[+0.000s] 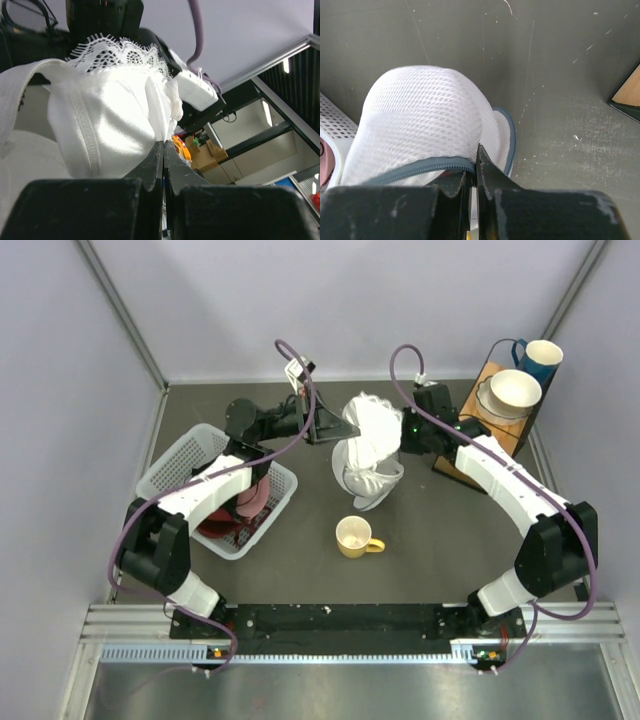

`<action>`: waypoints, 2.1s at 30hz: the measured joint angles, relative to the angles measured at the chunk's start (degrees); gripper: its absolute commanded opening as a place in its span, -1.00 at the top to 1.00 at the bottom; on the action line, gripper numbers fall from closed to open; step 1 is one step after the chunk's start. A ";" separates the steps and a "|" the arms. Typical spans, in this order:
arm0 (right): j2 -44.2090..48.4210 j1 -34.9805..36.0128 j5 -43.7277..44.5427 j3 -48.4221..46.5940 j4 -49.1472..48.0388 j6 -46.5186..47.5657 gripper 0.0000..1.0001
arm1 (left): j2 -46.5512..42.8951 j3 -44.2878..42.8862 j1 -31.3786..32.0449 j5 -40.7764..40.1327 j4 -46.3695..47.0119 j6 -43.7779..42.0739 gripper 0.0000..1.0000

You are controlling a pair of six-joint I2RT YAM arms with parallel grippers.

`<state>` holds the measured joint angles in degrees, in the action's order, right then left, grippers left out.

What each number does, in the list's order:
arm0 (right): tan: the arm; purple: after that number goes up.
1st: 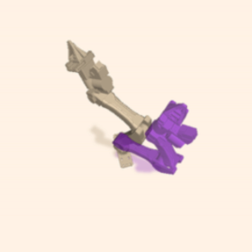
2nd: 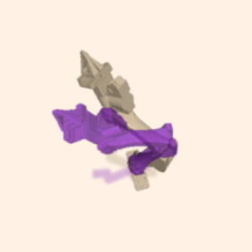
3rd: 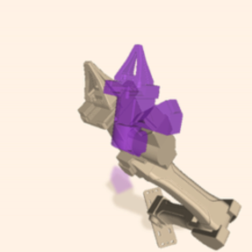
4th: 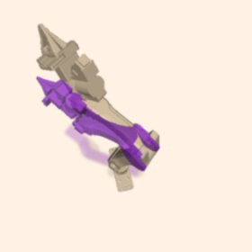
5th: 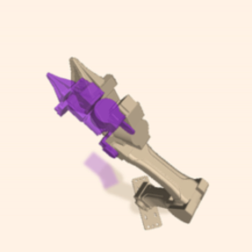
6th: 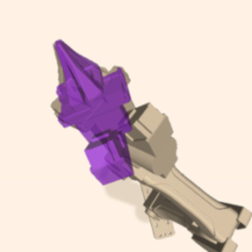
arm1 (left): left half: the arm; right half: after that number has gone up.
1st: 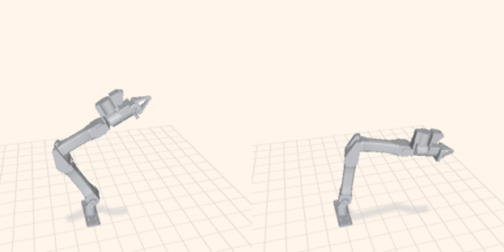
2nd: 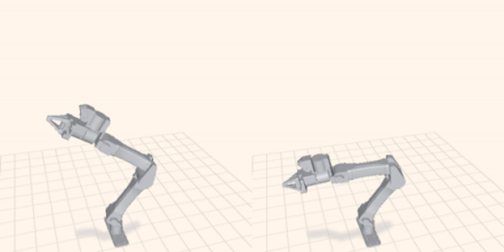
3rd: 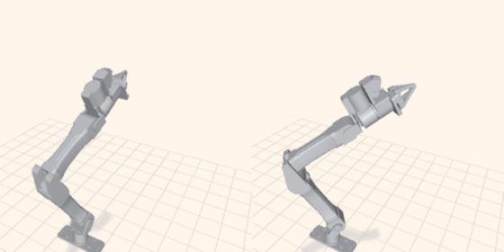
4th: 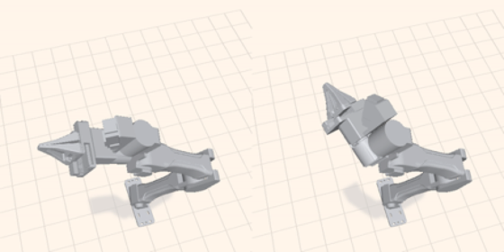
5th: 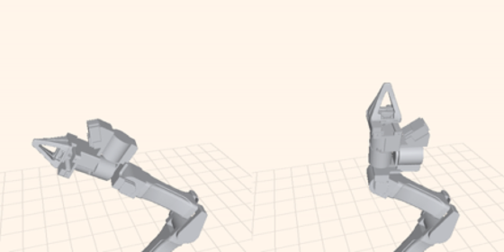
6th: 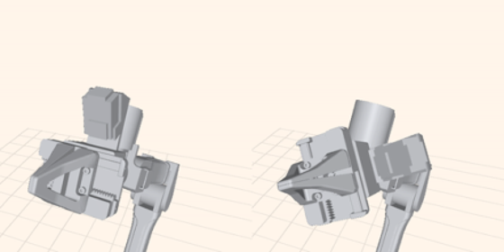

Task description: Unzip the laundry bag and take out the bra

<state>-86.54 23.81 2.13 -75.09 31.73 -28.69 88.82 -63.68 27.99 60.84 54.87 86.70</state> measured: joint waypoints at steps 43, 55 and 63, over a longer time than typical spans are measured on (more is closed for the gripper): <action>7.61 0.00 -0.26 1.44 1.77 2.36 1.00 | -22.58 -9.70 -37.86 -47.91 -86.16 -41.24 1.00; 11.17 0.00 0.87 1.51 2.45 2.67 1.00 | -12.63 0.09 -38.77 -66.34 -89.88 -40.09 1.00; 12.35 0.00 1.57 1.53 2.71 2.75 1.00 | -3.02 0.11 -38.99 -69.46 -93.57 -37.77 -0.52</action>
<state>-74.19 23.81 3.70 -73.56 34.44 -25.93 85.80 -63.57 -11.00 -8.62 -38.70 48.93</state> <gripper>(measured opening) 0.010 0.410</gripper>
